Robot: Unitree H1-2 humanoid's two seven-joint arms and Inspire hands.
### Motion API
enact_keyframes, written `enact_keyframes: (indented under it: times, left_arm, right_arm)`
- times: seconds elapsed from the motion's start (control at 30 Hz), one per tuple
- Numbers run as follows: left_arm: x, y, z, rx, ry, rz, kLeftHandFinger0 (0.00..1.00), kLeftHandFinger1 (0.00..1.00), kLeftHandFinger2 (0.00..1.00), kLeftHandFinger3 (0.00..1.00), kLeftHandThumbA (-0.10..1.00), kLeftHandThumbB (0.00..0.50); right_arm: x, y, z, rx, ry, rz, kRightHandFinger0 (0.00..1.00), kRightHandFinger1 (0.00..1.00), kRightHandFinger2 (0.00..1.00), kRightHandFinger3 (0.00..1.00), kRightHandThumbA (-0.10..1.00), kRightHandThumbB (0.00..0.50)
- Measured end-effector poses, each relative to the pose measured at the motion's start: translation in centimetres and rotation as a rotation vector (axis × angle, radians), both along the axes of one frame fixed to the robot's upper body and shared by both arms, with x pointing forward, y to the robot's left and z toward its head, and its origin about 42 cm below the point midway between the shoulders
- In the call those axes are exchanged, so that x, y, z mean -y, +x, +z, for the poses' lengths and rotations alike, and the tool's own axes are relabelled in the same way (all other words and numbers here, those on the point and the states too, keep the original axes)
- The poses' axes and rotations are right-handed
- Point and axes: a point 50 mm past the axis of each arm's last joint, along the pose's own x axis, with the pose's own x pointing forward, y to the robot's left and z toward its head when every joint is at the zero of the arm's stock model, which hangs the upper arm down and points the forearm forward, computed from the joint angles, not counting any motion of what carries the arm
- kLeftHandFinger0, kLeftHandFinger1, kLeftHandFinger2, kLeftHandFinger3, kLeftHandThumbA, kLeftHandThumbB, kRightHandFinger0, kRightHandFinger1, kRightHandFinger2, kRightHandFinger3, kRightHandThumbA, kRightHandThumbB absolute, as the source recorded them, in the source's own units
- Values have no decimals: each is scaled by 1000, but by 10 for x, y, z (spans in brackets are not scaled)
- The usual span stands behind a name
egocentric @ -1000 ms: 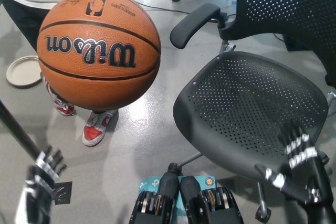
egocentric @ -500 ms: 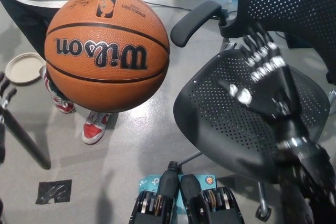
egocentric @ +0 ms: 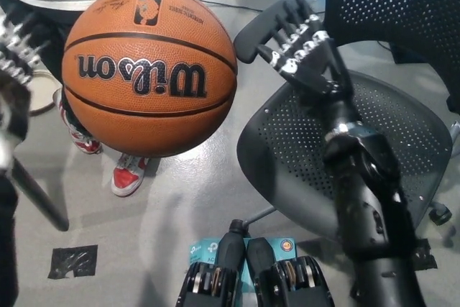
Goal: The robot grabs the basketball from a person using both hands and then drops it on the black chair in the front
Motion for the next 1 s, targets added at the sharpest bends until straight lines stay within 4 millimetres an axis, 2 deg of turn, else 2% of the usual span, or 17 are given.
enact_keyframes:
  times: [0.03, 0.13, 0.23, 0.3, 0.37, 0.6, 0.63, 0.67, 0.73, 0.77, 0.9, 0.97, 1.0]
  left_arm:
    - [2, 3, 3, -3, 5, -5, 1000, 1000, 1000, 1000, 1000, 214]
    - [12, 13, 6, -27, 30, -25, 1000, 1000, 1000, 1000, 1000, 213]
    - [20, 20, 8, -51, 42, -40, 1000, 1000, 1000, 1000, 1000, 270]
    - [24, 24, 10, -68, 45, -48, 1000, 1000, 1000, 1000, 1000, 273]
    - [28, 27, 11, -76, 51, -56, 1000, 1000, 1000, 1000, 1000, 255]
    - [42, 29, -1, -119, 68, -79, 1000, 1000, 1000, 1000, 1000, 253]
    - [43, 29, -2, -122, 67, -80, 1000, 1000, 1000, 1000, 1000, 219]
    - [43, 29, -3, -124, 68, -80, 1000, 1000, 1000, 1000, 1000, 215]
    - [43, 27, -8, -129, 71, -78, 1000, 1000, 1000, 1000, 1000, 227]
    - [43, 25, -12, -137, 72, -76, 1000, 1000, 1000, 1000, 1000, 244]
    - [41, 11, -43, -199, 73, -69, 1000, 1000, 1000, 1000, 1000, 253]
    - [41, 6, -54, -226, 71, -69, 1000, 1000, 1000, 1000, 1000, 253]
    - [42, 2, -61, -242, 69, -70, 1000, 1000, 1000, 1000, 1000, 218]
  right_arm:
    - [-6, 0, 0, -7, 17, 15, 1000, 1000, 1000, 1000, 1000, 405]
    - [-15, 4, -3, -37, 43, 40, 1000, 1000, 1000, 1000, 1000, 400]
    - [-20, 9, -7, -62, 53, 59, 1000, 1000, 1000, 1000, 1000, 429]
    - [-24, 14, -10, -82, 46, 69, 1000, 1000, 1000, 1000, 1000, 432]
    - [-27, 15, -11, -91, 44, 77, 1000, 1000, 1000, 1000, 1000, 410]
    - [-42, 8, -12, -84, 68, 114, 1000, 1000, 1000, 1000, 1000, 423]
    - [-42, 8, -13, -82, 69, 115, 1000, 1000, 1000, 1000, 1000, 427]
    - [-42, 7, -14, -82, 68, 116, 1000, 1000, 1000, 1000, 1000, 429]
    - [-42, 0, -18, -73, 73, 119, 1000, 1000, 1000, 1000, 1000, 433]
    - [-42, -4, -20, -69, 76, 121, 1000, 1000, 1000, 1000, 1000, 458]
    - [-41, -28, -39, -64, 101, 124, 1000, 1000, 1000, 1000, 1000, 457]
    - [-40, -35, -46, -73, 106, 122, 1000, 1000, 1000, 1000, 1000, 457]
    - [-39, -37, -50, -78, 106, 121, 1000, 1000, 1000, 1000, 1000, 446]
